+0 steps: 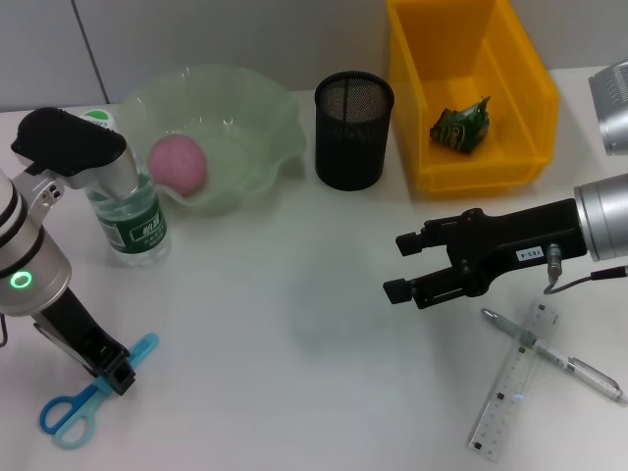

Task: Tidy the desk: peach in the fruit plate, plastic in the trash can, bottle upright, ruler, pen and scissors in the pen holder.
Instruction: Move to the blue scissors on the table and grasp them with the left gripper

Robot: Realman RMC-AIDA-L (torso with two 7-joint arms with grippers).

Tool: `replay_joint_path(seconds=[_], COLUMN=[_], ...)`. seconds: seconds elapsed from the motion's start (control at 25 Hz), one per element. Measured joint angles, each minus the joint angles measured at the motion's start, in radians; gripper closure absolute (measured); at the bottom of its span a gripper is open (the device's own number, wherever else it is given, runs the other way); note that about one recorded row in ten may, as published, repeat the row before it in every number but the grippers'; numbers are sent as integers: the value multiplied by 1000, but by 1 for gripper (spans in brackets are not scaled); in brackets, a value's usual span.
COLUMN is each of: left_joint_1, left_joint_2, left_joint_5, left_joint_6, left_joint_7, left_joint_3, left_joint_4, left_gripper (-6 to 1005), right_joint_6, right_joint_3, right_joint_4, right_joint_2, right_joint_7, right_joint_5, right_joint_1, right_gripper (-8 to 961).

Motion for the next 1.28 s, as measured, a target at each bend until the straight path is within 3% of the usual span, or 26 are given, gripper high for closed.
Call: replay_joint_path(seconds=[1.28], left_joint_1=[24], left_joint_2=[2], left_joint_5=[7], left_joint_6=[-10], left_joint_7=[29], left_joint_3=[4], left_joint_4=[47], left_gripper=[617], right_joint_6=[10], right_joint_3=[1], right_joint_4=[0], right_joint_2=[2], right_joint_7=[0], right_joint_5=[0], right_joint_1=[1], right_gripper=[120])
